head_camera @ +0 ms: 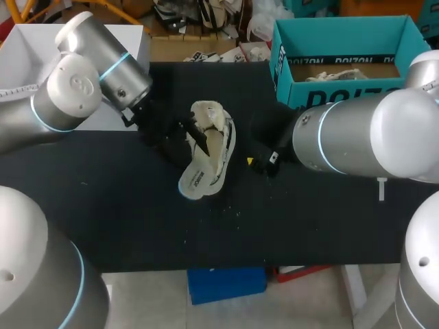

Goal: Take the shoe out of the shoebox, open the shoe tongue, remove and reinsert the insole, then place the shoe into the shoebox

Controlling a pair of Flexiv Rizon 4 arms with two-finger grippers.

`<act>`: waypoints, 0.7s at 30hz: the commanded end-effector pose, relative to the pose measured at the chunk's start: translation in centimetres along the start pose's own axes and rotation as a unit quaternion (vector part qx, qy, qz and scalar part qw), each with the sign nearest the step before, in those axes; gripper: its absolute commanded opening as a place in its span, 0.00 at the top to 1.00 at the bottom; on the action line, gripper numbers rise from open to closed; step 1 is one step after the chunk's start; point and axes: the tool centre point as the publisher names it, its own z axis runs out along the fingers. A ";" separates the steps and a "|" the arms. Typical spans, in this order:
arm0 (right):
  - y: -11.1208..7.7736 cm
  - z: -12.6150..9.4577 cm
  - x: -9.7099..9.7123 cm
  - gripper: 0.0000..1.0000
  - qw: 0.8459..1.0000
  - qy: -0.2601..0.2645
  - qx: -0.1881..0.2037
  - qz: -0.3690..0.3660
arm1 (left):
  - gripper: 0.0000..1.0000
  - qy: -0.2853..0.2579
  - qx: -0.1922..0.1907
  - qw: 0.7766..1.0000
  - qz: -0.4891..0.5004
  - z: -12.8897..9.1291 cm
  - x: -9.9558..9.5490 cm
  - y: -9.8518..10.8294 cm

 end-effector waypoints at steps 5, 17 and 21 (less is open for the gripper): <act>0.0 0.2 0.1 0.00 1.000 0.000 -0.001 0.000 | 0.45 0.011 -0.003 1.000 0.003 0.4 0.6 -2.9; 0.0 0.2 0.1 0.00 1.000 0.000 -0.001 0.000 | 1.00 0.016 0.006 1.000 0.011 0.8 1.0 -3.2; 0.0 0.2 0.1 0.00 1.000 0.000 -0.001 0.000 | 1.00 -0.004 0.002 1.000 0.010 0.5 0.8 -2.6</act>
